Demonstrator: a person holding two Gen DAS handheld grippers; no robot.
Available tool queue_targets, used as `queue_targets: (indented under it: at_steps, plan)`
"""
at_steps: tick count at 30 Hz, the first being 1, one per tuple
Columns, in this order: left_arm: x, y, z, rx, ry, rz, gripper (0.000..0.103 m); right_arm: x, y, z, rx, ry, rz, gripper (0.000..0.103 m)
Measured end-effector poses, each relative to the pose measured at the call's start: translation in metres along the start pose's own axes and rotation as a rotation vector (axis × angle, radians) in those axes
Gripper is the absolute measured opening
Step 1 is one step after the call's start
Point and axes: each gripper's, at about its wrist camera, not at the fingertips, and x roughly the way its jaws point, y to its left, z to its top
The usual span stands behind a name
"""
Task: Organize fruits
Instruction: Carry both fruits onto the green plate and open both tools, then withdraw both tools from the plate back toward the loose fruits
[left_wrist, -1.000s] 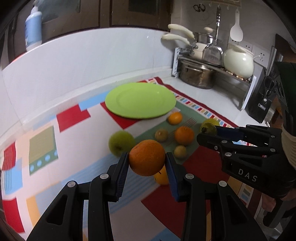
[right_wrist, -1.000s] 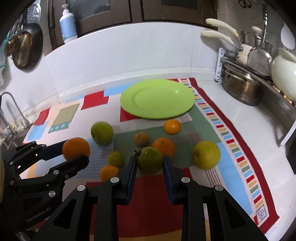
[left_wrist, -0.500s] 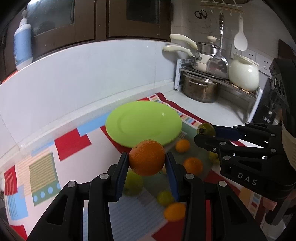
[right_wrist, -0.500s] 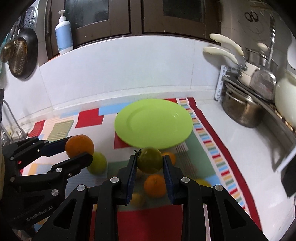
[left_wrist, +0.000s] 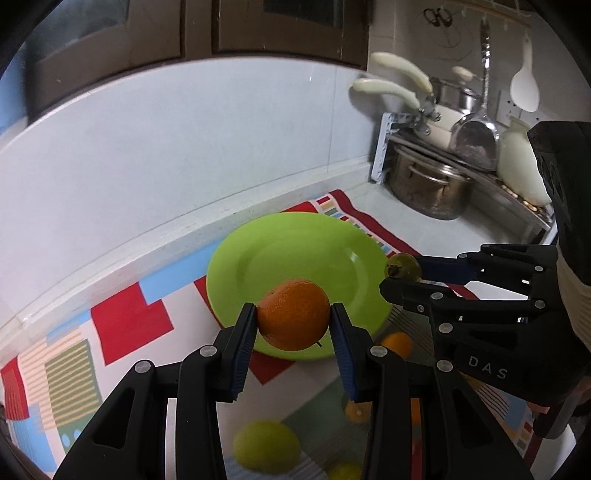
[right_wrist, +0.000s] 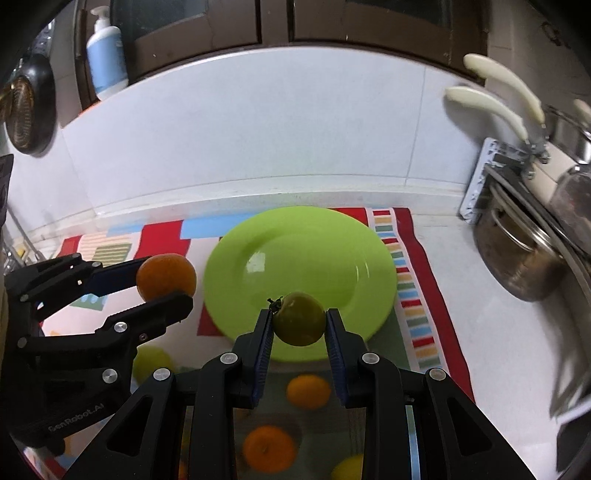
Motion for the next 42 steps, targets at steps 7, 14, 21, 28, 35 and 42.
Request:
queue_targets:
  at_steps: [7,14,21,28,35,42]
  plan:
    - [0.039,0.006,0.01,0.007,0.065,-0.006,0.04,0.033,-0.013,0.013,-0.018,0.052,0.005,0.029]
    - [0.064,0.012,0.013,0.007,0.112,-0.017,0.04,0.059,-0.018,0.016,-0.018,0.097,0.018,0.03]
    - [0.053,0.011,0.015,0.019,0.076,0.027,0.052,0.062,-0.019,0.014,0.006,0.094,0.02,0.037]
    - [0.021,0.015,0.009,-0.02,0.033,0.062,0.065,0.034,-0.015,0.009,0.015,0.039,-0.012,0.044]
    - [-0.027,0.011,0.0,-0.059,-0.038,0.093,0.076,-0.013,-0.008,-0.003,0.031,-0.06,-0.051,0.055]
    - [-0.07,0.001,-0.009,-0.083,-0.096,0.126,0.084,-0.057,0.001,-0.018,0.045,-0.139,-0.094,0.066]
